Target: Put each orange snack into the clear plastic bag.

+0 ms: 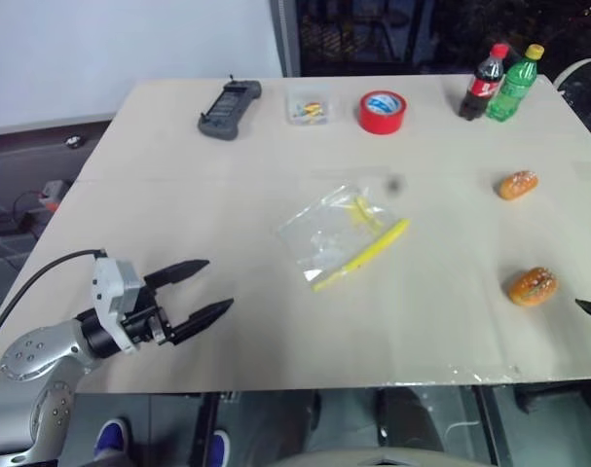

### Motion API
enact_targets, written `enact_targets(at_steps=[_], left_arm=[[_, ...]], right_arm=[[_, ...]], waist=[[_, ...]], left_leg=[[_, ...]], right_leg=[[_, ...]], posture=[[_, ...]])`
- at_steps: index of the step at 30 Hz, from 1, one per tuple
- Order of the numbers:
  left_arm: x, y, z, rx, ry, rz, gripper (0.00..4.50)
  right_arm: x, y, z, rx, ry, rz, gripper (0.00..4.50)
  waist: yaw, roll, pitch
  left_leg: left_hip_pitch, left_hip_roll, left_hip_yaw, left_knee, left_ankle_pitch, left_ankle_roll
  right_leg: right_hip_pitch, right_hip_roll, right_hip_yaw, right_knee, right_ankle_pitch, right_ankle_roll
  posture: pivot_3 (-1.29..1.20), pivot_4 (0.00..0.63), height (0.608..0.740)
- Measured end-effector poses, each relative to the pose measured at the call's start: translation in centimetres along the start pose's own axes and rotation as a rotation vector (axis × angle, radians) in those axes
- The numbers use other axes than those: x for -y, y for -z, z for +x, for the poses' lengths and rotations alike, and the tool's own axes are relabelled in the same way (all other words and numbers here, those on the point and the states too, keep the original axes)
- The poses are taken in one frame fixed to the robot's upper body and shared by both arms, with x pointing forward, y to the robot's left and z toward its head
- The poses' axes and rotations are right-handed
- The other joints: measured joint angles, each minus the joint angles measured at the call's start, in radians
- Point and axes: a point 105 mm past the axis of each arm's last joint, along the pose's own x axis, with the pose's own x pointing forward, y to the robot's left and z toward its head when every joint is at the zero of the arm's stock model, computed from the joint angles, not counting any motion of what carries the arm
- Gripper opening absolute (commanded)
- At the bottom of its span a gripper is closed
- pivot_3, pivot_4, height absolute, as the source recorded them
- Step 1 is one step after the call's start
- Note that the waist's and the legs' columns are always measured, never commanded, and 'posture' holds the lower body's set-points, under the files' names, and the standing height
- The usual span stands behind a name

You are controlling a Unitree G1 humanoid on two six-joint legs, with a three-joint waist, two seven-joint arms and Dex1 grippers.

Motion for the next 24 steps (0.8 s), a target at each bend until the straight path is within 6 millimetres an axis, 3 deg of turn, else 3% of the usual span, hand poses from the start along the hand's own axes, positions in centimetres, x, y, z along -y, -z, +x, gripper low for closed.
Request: enact_targets(at_steps=[14, 19, 24], left_arm=[[-0.7, -1.1, 0.8, 0.035, -0.005, -0.009, 4.47], [-1.4, -1.9, 1.6, 0.071, -0.068, -0.144, 4.47], [-2.1, -2.7, 2.6, -0.021, -0.105, -0.367, 4.47]], right_arm=[[-0.3, -2.4, 1.2, 0.079, 0.015, 0.006, 4.5], [-1.0, -4.5, 2.6, 0.172, 0.003, 0.01, 4.5], [-3.3, -6.7, 5.3, 0.227, -0.045, -0.022, 4.5]], waist=[[0.0, 0.0, 0.0], [0.0, 0.0, 0.0], [-0.001, 0.0, 0.0]], left_leg=[[0.0, 0.0, 0.0, 0.0, 0.0, 0.0], [0.0, 0.0, -0.002, 0.001, 0.0, 0.0], [0.0, 0.0, -0.002, 0.001, 0.0, 0.0]], right_leg=[[0.0, 0.0, 0.0, 0.0, 0.0, 0.0], [0.0, 0.0, 0.0, 0.0, 0.0, 0.001], [0.0, 0.001, -0.001, 0.002, 0.0, 0.001]], posture=[[0.0, 0.15, 0.74], [0.0, 0.15, 0.74], [0.0, 0.15, 0.74]])
